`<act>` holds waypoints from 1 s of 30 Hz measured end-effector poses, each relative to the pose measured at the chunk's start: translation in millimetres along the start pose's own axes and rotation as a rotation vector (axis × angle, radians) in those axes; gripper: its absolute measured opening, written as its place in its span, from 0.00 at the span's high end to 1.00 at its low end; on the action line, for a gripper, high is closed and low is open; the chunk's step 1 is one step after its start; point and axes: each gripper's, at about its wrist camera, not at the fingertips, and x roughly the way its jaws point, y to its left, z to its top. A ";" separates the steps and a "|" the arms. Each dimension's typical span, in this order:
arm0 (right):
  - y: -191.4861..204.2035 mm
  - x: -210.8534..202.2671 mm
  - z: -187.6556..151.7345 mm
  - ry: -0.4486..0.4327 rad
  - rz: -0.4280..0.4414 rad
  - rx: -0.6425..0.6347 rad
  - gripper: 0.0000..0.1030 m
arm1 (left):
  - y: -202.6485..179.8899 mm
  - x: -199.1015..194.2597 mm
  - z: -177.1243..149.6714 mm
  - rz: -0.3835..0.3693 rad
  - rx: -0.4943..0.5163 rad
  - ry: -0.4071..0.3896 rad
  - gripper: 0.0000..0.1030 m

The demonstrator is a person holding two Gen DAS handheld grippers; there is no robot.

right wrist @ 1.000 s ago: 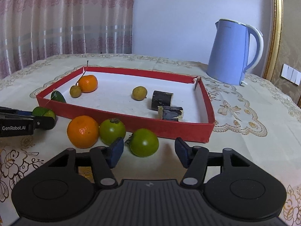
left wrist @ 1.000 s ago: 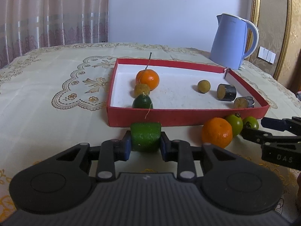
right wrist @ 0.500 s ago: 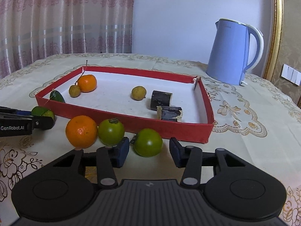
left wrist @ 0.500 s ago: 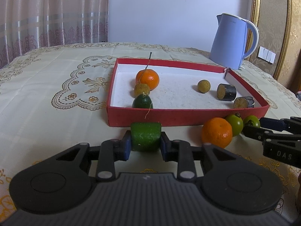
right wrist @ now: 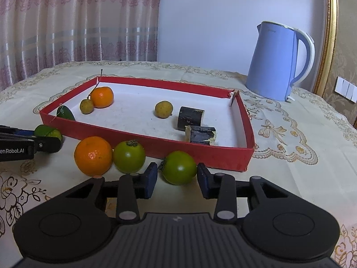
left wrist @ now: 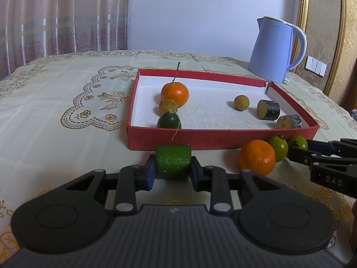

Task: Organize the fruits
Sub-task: 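Grasp a green tomato with the right tool while the left tool holds the green piece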

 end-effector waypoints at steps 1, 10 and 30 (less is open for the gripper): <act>0.3 0.1 -0.1 0.000 -0.001 -0.002 0.63 | 0.0 0.0 0.0 0.000 0.000 0.000 0.73; -0.3 -2.4 -2.1 -0.006 -0.005 0.007 0.66 | 0.1 0.1 0.1 -0.001 -0.001 0.000 0.73; -19.7 -15.3 -0.4 -0.022 -0.035 0.085 0.66 | 0.0 0.7 0.1 -0.001 -0.001 0.001 0.73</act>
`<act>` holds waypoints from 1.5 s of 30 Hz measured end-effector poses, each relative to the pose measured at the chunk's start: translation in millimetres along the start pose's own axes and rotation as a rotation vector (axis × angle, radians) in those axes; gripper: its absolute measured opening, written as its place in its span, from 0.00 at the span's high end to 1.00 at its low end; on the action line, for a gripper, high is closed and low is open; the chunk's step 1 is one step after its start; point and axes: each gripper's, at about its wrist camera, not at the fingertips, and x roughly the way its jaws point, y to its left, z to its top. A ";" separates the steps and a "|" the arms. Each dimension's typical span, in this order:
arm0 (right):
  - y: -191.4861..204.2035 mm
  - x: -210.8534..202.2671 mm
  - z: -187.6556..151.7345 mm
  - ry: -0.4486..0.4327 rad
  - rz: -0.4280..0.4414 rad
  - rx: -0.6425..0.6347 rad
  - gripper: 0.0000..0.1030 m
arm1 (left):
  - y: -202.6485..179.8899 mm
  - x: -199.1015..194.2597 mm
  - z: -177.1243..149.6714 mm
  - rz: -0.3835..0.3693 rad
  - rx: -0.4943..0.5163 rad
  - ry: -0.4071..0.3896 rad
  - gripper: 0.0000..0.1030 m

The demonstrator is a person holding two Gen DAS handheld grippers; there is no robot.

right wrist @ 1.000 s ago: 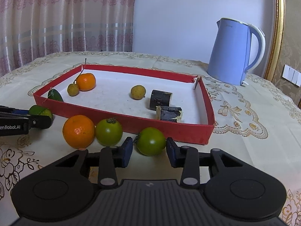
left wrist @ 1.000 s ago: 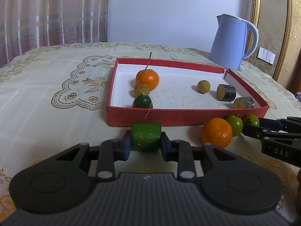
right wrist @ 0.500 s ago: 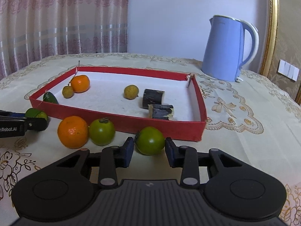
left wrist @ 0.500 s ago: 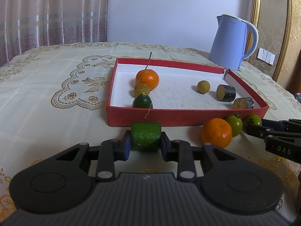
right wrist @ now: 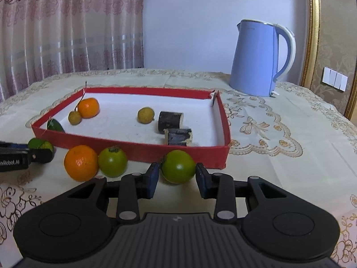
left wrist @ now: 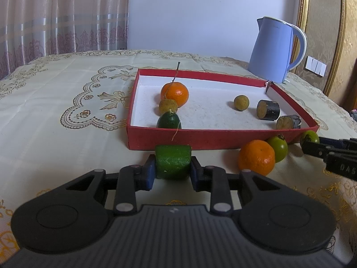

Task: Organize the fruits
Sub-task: 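Grasp a green tomato with the right tool while the left tool holds the green piece, then carry the green tomato into the red tray and open the right tool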

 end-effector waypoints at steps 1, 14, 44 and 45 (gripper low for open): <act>-0.6 0.0 1.4 -0.001 0.001 0.002 0.66 | -0.1 0.1 0.0 0.000 -0.001 0.000 0.73; 5.6 -16.3 16.1 -0.048 -0.010 -0.006 0.66 | 1.1 -1.0 -0.2 -0.010 -0.006 0.000 0.73; 40.4 82.3 61.7 0.067 -0.018 -0.099 0.66 | 1.2 -1.4 -0.1 -0.016 -0.012 -0.001 0.71; 41.0 86.2 62.2 0.069 -0.024 -0.102 0.66 | 1.2 -1.4 -0.2 -0.015 -0.012 -0.001 0.71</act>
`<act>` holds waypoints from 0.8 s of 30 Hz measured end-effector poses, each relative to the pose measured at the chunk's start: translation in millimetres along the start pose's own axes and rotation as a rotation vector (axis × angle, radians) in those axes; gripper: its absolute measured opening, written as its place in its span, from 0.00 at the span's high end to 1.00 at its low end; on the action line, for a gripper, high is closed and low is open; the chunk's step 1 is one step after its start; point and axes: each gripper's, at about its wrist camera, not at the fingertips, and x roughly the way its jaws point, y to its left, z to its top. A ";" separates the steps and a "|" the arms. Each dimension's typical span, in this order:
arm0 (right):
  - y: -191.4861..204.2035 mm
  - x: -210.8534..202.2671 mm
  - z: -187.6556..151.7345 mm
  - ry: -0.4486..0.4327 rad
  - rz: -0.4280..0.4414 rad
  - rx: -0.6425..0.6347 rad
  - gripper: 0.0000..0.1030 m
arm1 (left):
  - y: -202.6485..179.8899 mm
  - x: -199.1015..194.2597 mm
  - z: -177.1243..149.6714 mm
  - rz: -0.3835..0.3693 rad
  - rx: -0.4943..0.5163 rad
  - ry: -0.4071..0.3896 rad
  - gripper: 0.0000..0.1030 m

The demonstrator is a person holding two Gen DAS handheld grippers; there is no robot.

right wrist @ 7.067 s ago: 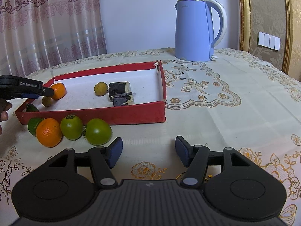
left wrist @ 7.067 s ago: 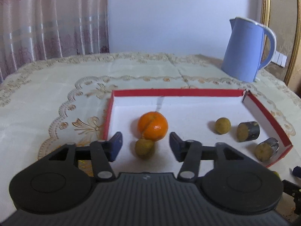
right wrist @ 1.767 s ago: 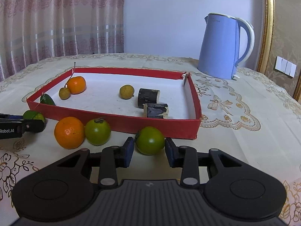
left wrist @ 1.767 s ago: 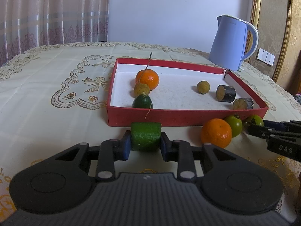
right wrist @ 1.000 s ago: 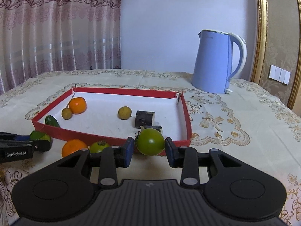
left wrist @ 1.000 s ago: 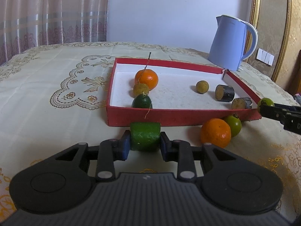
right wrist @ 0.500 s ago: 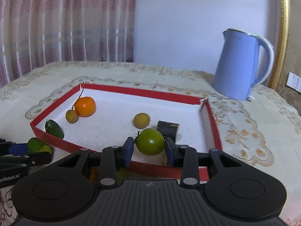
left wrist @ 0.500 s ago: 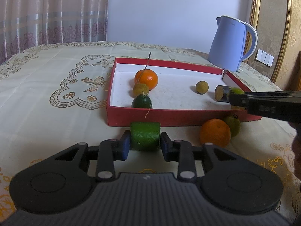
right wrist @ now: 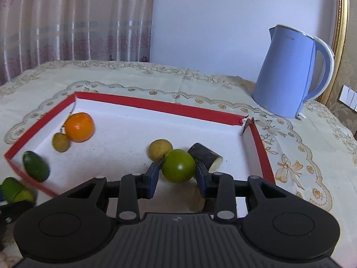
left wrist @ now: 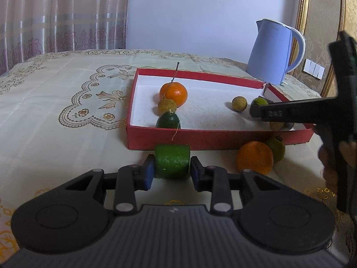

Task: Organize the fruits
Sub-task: 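Carry the green tomato into the red tray and open the right tool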

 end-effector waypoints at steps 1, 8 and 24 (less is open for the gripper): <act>0.7 3.8 0.6 0.005 -0.005 -0.004 0.66 | 0.1 0.0 0.0 0.000 0.000 0.000 0.71; -1.0 -4.4 -0.9 -0.015 0.020 -0.002 0.64 | -0.7 0.6 0.0 0.001 0.006 0.002 0.70; -32.7 -90.5 -66.3 -0.100 0.021 0.087 0.51 | -3.0 0.8 0.5 0.011 0.021 0.004 0.70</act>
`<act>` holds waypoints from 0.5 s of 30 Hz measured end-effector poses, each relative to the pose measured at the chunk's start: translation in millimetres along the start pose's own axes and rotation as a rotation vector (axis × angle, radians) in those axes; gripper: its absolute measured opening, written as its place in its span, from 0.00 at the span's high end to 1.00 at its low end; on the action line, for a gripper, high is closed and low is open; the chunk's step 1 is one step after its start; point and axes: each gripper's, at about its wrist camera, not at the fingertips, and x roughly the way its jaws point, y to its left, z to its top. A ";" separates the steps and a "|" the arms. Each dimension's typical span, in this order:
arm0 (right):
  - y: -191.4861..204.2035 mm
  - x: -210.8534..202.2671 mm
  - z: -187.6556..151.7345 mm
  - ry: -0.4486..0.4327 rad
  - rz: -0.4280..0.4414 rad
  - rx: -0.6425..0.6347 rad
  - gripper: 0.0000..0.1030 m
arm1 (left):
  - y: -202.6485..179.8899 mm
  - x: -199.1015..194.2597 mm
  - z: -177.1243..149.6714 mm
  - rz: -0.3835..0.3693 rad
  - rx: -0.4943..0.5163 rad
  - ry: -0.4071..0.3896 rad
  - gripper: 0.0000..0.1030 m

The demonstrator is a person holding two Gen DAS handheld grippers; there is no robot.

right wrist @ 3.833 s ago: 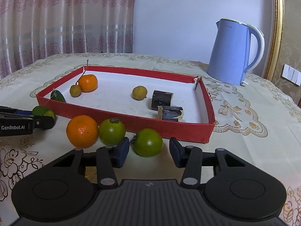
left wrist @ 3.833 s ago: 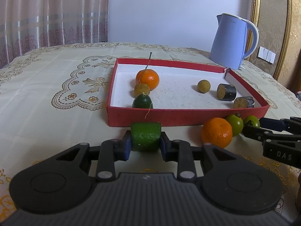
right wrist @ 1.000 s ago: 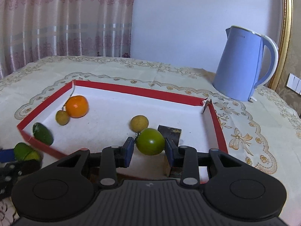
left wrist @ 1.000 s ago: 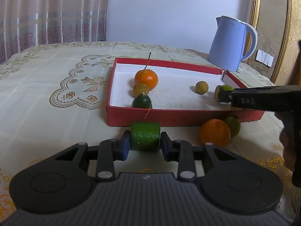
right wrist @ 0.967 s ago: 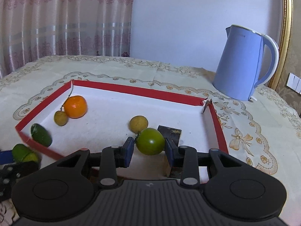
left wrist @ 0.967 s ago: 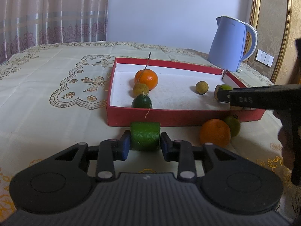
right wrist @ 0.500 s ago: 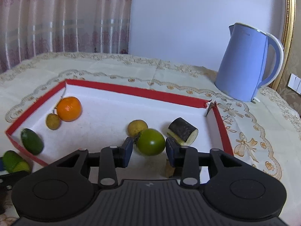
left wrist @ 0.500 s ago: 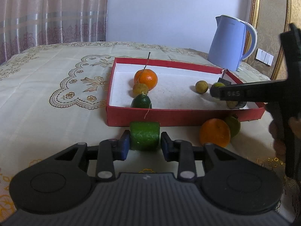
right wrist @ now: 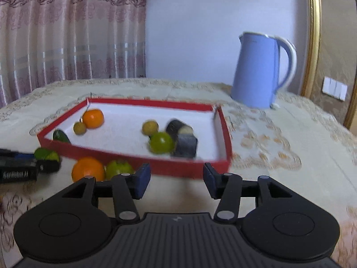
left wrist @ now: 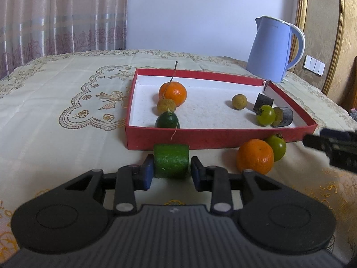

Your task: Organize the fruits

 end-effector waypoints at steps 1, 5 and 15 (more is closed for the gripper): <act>-1.6 0.3 -4.1 0.014 -0.006 -0.001 0.51 | -0.5 -0.3 0.1 0.003 0.004 0.000 0.70; -3.1 9.8 -13.3 0.056 -0.027 -0.008 0.51 | -5.5 0.4 0.3 0.022 0.031 0.003 0.70; -12.2 24.3 -12.8 0.101 0.007 0.051 0.42 | -8.1 1.9 0.2 0.037 0.048 0.005 0.70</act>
